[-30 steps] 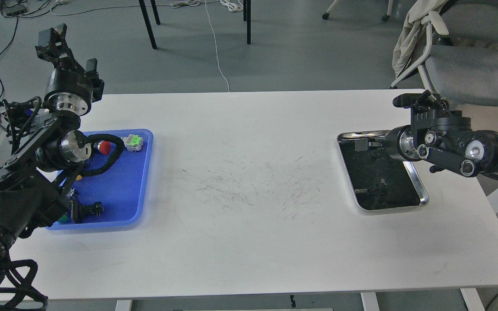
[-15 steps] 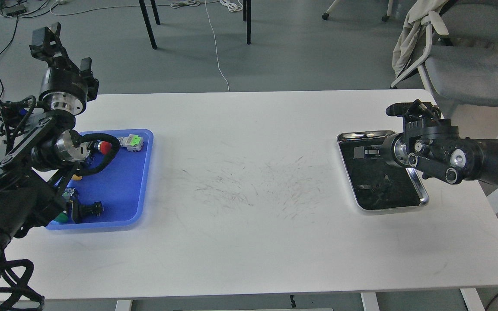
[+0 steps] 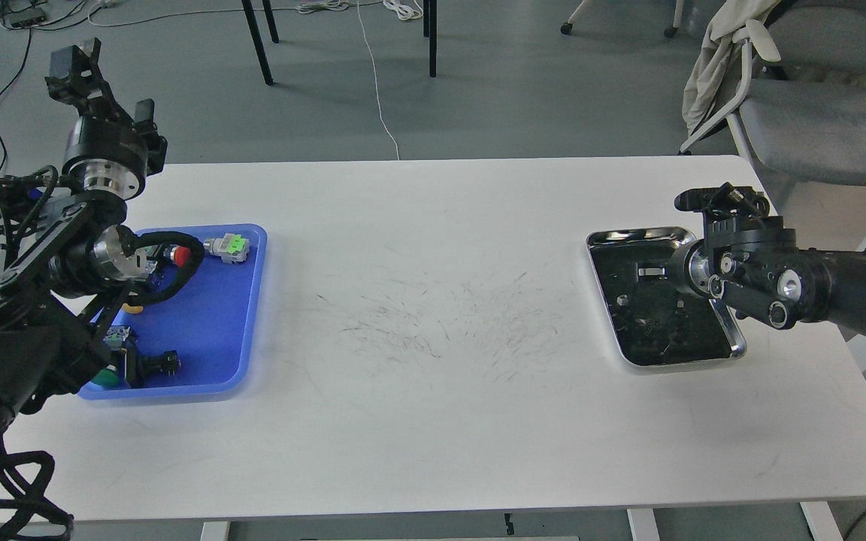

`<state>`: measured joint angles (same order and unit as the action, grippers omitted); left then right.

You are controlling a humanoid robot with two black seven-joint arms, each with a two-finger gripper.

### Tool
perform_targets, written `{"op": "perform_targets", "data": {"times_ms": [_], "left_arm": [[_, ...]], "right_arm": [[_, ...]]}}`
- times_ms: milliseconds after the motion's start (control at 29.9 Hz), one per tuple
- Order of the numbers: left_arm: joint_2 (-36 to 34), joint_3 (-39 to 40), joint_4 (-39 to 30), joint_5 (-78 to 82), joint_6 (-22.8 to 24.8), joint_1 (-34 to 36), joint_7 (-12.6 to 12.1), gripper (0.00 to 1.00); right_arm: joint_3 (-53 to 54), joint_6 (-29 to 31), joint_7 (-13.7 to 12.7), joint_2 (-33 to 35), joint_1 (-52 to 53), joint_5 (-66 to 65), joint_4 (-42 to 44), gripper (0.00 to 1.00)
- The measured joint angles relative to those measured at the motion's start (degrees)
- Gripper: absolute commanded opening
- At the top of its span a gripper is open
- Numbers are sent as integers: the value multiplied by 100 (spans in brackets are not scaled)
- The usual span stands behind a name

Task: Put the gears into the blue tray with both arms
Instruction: 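Lift the black gear with the right gripper toward the table center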

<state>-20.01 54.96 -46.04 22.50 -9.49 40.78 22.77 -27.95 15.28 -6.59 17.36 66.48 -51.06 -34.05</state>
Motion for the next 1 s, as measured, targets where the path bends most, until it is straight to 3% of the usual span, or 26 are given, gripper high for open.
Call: {"op": "perform_targets", "data": {"times_ms": [267,368,735,1003], "left_arm": [[-12,-3,-1,0,-1,-9,0,98],[-18,-4,-2,0,-1,-9,0,98],[-27,-11,-2,0,-1,-9,0,98],[-60,-9,-2,0,-1,-9,0,98]], "right_arm": [[0,32,0,-54,-12,8,63,39],[-4,47,0,-93,-12,8,50,19],[-10,61,7,-110,-20,0,83,5],[79,44,8,-87,641,64,-267,4]]}}
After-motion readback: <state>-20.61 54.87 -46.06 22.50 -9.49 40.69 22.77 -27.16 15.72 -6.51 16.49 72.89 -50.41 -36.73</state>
